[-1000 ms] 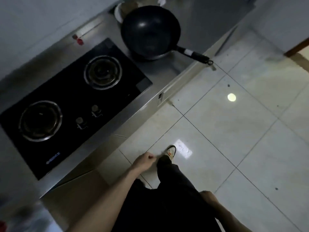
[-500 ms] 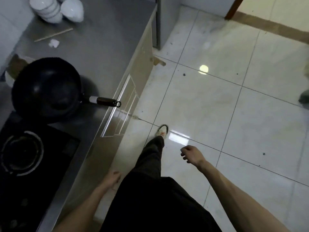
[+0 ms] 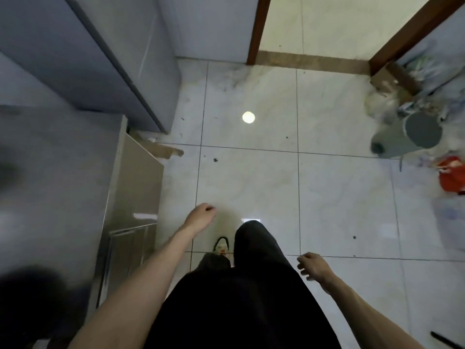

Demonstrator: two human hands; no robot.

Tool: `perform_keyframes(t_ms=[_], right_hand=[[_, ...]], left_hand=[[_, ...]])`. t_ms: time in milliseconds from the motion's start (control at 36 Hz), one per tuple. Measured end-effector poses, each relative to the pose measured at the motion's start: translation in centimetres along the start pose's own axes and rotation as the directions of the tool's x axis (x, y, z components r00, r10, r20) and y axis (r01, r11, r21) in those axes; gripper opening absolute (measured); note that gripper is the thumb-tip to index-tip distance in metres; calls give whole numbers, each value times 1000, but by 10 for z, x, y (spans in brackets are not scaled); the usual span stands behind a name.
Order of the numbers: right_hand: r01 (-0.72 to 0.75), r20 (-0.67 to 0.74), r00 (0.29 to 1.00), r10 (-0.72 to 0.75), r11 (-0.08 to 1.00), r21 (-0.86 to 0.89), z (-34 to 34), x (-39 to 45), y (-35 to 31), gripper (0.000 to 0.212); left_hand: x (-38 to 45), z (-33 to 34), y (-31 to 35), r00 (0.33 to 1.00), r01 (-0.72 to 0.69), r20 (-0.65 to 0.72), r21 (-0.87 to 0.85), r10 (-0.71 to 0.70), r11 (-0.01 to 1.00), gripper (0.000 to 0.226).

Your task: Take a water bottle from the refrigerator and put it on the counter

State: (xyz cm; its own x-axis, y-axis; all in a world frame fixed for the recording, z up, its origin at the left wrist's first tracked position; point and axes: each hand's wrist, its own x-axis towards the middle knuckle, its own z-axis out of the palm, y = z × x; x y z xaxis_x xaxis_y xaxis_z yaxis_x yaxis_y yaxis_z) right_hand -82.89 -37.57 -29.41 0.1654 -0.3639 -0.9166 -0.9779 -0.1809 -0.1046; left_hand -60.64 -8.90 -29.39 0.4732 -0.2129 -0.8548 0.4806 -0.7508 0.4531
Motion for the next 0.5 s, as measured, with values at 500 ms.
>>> perform_keyframes(t_ms=[500], right_hand=[[184, 97, 980, -174, 977, -107, -183, 116, -371, 19]], left_hand=[[144, -143, 170, 942, 254, -130, -327, -310, 910, 16]])
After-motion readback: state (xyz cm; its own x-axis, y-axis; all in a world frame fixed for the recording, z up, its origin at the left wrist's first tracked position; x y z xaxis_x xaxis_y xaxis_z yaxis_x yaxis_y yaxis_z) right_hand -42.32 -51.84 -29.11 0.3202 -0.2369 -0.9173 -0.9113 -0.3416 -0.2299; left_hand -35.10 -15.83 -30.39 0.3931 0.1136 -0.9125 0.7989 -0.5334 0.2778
